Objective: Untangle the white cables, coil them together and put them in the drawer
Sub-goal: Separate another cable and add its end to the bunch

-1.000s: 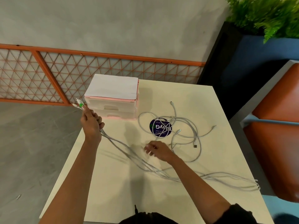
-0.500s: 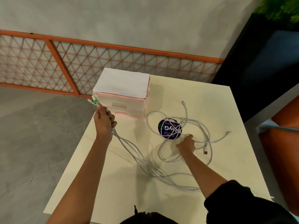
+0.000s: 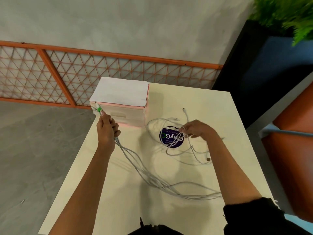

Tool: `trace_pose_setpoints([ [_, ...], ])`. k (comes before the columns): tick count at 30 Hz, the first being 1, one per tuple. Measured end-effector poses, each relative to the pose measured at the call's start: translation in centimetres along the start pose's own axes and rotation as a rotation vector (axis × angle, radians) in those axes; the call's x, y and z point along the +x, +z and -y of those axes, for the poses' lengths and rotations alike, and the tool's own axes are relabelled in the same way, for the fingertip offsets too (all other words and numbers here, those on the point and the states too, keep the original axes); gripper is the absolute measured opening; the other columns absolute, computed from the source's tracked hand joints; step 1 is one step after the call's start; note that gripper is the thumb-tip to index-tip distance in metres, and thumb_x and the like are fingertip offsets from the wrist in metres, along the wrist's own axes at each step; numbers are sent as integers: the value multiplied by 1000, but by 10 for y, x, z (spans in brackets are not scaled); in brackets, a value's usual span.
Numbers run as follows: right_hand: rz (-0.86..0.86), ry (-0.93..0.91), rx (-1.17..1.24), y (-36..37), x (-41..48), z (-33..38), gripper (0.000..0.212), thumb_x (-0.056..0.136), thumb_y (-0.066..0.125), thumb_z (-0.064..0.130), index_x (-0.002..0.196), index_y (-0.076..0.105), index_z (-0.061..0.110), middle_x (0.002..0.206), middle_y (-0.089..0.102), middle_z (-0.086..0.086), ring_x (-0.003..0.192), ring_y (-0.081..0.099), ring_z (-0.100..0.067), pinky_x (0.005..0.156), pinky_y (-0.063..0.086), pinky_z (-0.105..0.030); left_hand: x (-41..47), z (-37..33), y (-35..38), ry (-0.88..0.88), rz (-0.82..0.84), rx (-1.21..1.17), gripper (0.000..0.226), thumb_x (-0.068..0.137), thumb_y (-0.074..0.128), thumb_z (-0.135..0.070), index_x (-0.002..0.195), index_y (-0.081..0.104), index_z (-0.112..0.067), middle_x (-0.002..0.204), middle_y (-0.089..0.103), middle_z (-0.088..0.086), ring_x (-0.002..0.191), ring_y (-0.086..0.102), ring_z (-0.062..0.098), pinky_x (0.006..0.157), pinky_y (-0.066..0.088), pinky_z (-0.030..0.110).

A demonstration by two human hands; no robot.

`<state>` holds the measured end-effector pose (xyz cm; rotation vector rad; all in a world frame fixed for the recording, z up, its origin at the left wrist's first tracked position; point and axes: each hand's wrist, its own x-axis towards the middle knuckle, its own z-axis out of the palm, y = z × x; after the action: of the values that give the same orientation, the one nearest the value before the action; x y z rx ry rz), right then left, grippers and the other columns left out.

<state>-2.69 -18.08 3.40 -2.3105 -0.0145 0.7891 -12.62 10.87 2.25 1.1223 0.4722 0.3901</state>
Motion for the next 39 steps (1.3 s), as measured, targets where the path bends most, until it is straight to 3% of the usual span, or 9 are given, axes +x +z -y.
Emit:
trace_pose_setpoints([
  [5, -188, -362, 301, -30, -24, 29, 16, 90, 58, 0, 100, 67, 8, 77, 60, -2, 74, 63, -13, 71, 48, -23, -6, -5, 8, -8, 50, 8, 44, 102, 29, -46, 67, 31, -20, 49, 23, -12, 41, 18, 5, 41, 13, 17],
  [10, -485, -607, 486, -45, -42, 62, 19, 91, 57, 3, 107, 67, 8, 78, 60, 1, 73, 62, -9, 70, 50, -19, -12, -12, 17, 8, 102, 5, 41, 105, 29, -39, 67, 31, -20, 51, 24, -11, 42, 19, 5, 40, 16, 15],
  [13, -562, -723, 639, -52, -54, 80, 22, 92, 56, 1, 110, 65, 9, 77, 60, 2, 76, 60, -12, 75, 54, -22, -15, -15, 22, 19, 131, 0, 41, 105, 28, -38, 68, 32, -19, 49, 30, -11, 41, 23, 4, 39, 19, 14],
  [18, -366, -671, 577, -31, -60, 85, 26, 85, 63, -4, 110, 57, -1, 77, 59, -4, 64, 63, -9, 62, 53, -21, -19, -15, 33, -2, 166, -59, 38, 105, 28, -32, 71, 35, -18, 52, 38, -9, 43, 28, 5, 38, 25, 14],
  [23, -178, -607, 459, 28, -49, 72, 18, 83, 66, -3, 98, 61, 6, 77, 62, -7, 60, 63, -5, 61, 49, -23, -25, -9, 43, -6, 174, -60, 37, 105, 32, -32, 73, 41, -17, 56, 51, -6, 50, 47, 9, 48, 38, 19],
  [28, -134, -593, 505, 65, -48, 75, 18, 79, 72, -1, 80, 61, 13, 73, 65, -7, 63, 64, -13, 59, 48, -18, -31, -1, 49, 37, 218, 0, 33, 105, 30, -31, 80, 45, -15, 66, 65, -5, 67, 69, 13, 62, 55, 23],
  [33, -148, -606, 540, 80, -47, 82, 23, 73, 75, -6, 74, 61, 13, 74, 65, -13, 60, 63, -9, 57, 48, -15, -31, 5, 53, 63, 209, 4, 34, 105, 32, -30, 86, 54, -11, 75, 70, 3, 73, 66, 22, 71, 56, 33],
  [36, -187, -616, 543, 84, -44, 86, 24, 73, 75, -6, 72, 59, 12, 88, 68, -26, 57, 62, -4, 59, 52, -19, -33, 5, 54, 44, 256, 12, 37, 104, 33, -28, 87, 60, -8, 80, 72, 3, 78, 68, 20, 75, 56, 33],
  [39, -150, -619, 559, 83, -41, 84, 20, 76, 72, -5, 75, 58, 9, 87, 69, -15, 67, 64, -14, 65, 55, -23, -32, 3, 56, 28, 246, -6, 36, 104, 33, -26, 84, 58, -9, 83, 72, 4, 83, 68, 20, 81, 55, 36],
])
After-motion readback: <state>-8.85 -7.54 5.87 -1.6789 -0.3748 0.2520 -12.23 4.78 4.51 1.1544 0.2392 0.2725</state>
